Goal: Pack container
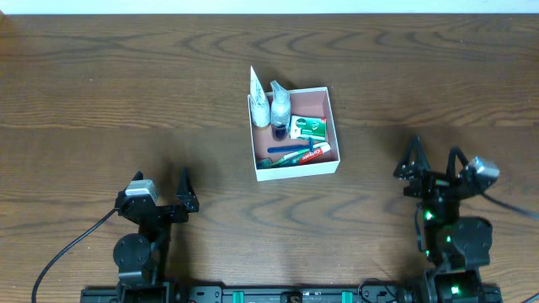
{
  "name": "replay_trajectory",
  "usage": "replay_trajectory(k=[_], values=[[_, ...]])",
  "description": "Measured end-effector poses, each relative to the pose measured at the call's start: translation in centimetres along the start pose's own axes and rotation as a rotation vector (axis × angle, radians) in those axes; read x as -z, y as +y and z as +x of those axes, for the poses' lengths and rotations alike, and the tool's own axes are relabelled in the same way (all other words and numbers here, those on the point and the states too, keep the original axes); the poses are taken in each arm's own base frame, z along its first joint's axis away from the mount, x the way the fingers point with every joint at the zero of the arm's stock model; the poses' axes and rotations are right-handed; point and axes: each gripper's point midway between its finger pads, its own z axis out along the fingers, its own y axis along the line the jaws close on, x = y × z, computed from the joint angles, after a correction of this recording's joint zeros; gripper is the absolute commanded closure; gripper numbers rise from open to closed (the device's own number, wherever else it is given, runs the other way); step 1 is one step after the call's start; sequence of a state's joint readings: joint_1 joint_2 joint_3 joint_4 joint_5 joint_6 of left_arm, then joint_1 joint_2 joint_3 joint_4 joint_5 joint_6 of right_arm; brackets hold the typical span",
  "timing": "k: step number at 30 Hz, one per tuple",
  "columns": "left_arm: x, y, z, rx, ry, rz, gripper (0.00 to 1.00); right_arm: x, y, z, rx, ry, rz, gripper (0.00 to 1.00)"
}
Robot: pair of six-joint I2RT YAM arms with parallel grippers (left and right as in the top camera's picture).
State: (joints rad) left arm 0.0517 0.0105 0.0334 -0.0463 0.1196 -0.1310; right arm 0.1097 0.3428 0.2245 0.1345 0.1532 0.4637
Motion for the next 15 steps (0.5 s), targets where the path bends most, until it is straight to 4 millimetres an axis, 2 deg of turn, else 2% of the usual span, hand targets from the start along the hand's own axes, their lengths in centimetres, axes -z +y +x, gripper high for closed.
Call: replay_trajectory(k=[7,15], values=[[0.0,0.0,0.0,0.000,0.000,0.000,0.02,1.4,-0.5,0.5,-0.011,-0.062,-0.031,0.01],[0.0,0.0,0.0,0.000,0.000,0.000,0.02,1.8,-2.0,3.4,0.000,-0.003,-0.001,0.01]])
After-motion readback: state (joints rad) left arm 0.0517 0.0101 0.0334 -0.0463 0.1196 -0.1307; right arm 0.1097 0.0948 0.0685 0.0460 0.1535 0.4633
